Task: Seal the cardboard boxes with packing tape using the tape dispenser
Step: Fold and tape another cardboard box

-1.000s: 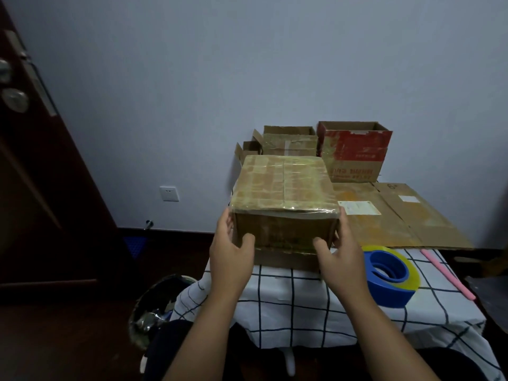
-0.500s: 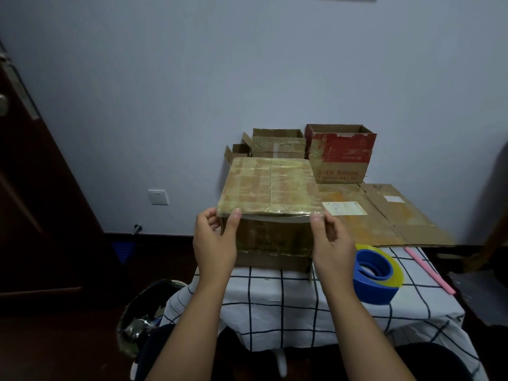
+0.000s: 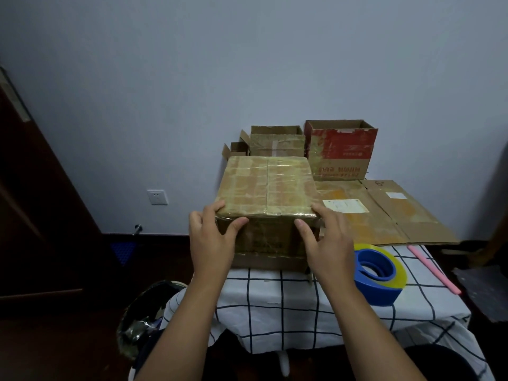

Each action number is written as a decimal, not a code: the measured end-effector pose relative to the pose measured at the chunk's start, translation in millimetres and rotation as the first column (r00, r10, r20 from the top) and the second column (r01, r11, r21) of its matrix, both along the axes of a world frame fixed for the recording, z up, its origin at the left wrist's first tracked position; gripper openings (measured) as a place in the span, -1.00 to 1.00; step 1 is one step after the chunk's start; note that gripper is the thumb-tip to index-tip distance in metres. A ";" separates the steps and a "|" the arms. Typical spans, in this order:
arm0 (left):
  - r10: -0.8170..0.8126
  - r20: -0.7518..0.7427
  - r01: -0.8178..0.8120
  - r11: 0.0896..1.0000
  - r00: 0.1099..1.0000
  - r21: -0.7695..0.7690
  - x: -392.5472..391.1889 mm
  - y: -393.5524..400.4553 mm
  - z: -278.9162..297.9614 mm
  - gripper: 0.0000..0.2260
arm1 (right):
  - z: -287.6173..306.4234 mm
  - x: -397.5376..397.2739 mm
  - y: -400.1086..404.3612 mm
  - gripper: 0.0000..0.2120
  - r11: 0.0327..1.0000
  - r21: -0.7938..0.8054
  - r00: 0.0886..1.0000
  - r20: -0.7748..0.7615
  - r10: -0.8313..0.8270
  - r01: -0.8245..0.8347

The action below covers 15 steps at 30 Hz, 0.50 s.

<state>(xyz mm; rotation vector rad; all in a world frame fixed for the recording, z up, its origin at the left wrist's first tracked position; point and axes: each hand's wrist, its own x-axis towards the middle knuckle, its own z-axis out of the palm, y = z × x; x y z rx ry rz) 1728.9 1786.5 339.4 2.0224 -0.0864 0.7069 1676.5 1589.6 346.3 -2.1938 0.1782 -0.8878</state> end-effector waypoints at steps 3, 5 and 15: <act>-0.009 -0.017 0.009 1.000 1.000 0.009 1.3 0.5 0.1 -0.35 | 2.5 3.8 -1.3 -0.55 0.999 -0.037 1.000 -0.027 0.006 -0.007; -0.005 -0.038 0.005 1.000 0.999 0.017 0.0 -0.7 1.8 -0.28 | 4.5 4.5 -0.8 -0.43 0.999 -0.053 0.999 -0.050 -0.003 0.000; 0.185 -0.006 -0.181 0.966 0.983 0.186 -2.0 -18.7 6.8 -0.10 | 6.9 13.5 9.8 -0.42 0.970 -0.208 0.992 0.005 -0.128 0.127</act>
